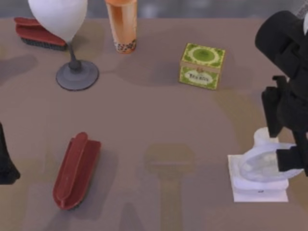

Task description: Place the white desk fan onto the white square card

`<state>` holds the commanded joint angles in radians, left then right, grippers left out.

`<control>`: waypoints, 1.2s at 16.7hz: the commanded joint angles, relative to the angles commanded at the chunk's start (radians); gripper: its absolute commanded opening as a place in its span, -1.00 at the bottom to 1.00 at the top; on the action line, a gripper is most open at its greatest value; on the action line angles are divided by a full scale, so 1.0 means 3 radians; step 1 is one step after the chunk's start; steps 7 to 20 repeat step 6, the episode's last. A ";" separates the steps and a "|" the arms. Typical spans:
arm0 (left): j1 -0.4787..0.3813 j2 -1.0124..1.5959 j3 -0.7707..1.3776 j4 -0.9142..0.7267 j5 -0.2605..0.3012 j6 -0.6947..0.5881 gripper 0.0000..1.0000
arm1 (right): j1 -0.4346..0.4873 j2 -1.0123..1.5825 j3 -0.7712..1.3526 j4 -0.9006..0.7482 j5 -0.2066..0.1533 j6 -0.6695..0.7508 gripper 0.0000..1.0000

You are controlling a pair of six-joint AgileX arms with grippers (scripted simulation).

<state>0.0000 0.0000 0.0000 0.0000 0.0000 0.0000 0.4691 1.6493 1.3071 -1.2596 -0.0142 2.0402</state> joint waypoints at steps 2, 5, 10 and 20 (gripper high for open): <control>0.0000 0.0000 0.0000 0.0000 0.0000 0.0000 1.00 | 0.0000 0.0000 0.0000 0.0000 0.0000 0.0000 1.00; 0.0000 0.0000 0.0000 0.0000 0.0000 0.0000 1.00 | 0.0000 0.0000 0.0000 0.0000 0.0000 0.0000 1.00; 0.0000 0.0000 0.0000 0.0000 0.0000 0.0000 1.00 | 0.0000 0.0000 0.0000 0.0000 0.0000 0.0000 1.00; 0.0000 0.0000 0.0000 0.0000 0.0000 0.0000 1.00 | 0.0000 0.0000 0.0000 0.0000 0.0000 0.0000 1.00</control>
